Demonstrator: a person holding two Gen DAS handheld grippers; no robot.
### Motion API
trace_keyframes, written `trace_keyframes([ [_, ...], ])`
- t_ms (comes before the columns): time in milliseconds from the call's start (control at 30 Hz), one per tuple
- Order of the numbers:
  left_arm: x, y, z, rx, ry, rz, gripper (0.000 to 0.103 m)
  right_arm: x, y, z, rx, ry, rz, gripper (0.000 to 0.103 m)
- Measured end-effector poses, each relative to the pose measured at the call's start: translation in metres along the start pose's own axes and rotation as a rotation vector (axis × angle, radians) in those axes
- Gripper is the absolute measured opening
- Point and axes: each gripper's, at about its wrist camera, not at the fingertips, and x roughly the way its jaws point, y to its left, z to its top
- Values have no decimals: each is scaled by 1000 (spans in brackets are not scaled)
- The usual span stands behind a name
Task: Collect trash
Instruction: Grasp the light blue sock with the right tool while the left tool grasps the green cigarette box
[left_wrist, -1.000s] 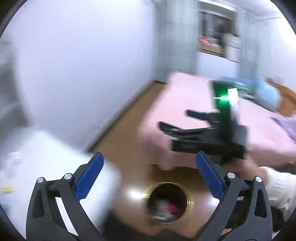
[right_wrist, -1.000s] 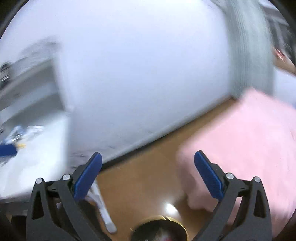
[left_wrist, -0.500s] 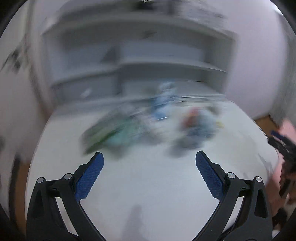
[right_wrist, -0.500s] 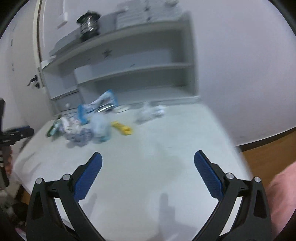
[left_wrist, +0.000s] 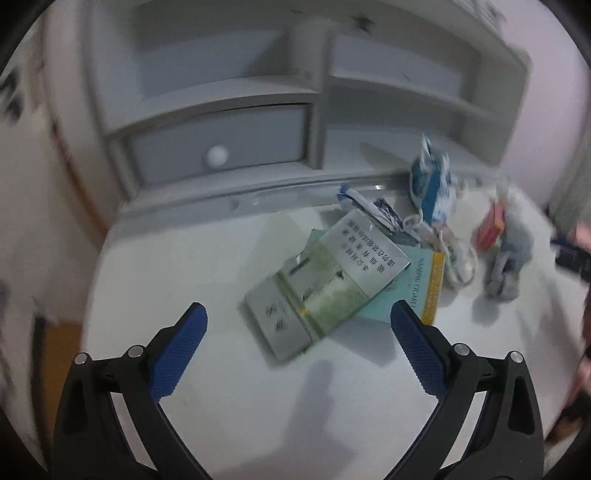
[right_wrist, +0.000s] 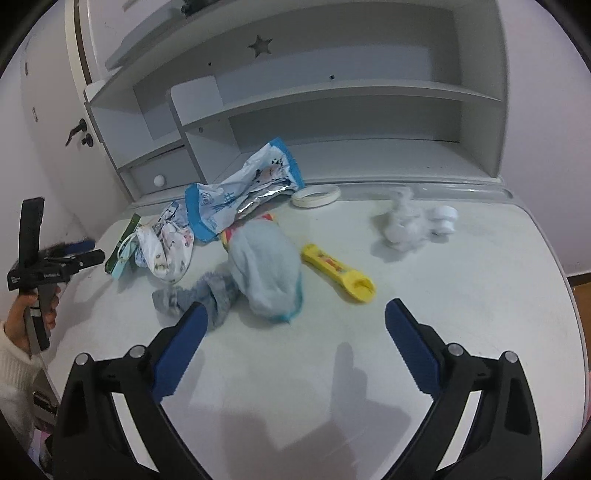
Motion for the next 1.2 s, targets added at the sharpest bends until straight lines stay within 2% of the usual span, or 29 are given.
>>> trace_keyframes([
  [167, 16, -12, 13, 188, 57, -43, 97, 14, 10, 11, -17, 24, -1, 93],
  [233, 22, -13, 16, 238, 64, -28, 97, 21, 13, 15, -9, 40, -4, 84],
  [333, 38, -6, 23, 240, 95, -49, 96, 34, 19, 20, -9, 60, -9, 80],
  [433, 49, 4, 26, 180, 112, -95, 94, 47, 22, 24, -16, 86, -19, 77],
  [467, 50, 6, 26, 159, 117, -116, 78, 50, 23, 25, -19, 94, -22, 73],
  [500, 53, 9, 25, 143, 126, -126, 65, 53, 24, 26, -30, 106, -25, 59],
  [533, 54, 11, 23, 132, 129, -116, 62, 54, 26, 27, -39, 114, -23, 40],
  [600, 52, 17, 19, 101, 122, -91, 57, 55, 27, 28, -39, 120, -10, 26],
  [733, 33, 24, 15, 70, 69, -45, 51, 47, 28, 30, -52, 93, -20, 23],
  [767, 27, 26, 15, 59, 56, -30, 41, 42, 26, 32, -50, 79, -22, 23],
  [800, 23, 29, 16, 47, 49, -19, 12, 39, 25, 34, -47, 69, -23, 23],
  [933, 15, 39, 17, -9, 46, -13, 10, 25, 20, 39, -34, 17, -22, 23],
  [1067, 16, 40, 13, -32, 71, -2, 9, 30, 15, 30, -20, 42, 4, 23],
  [1200, 3, 32, 13, -49, 38, -12, 9, 22, 10, 20, -4, 33, 22, 23],
])
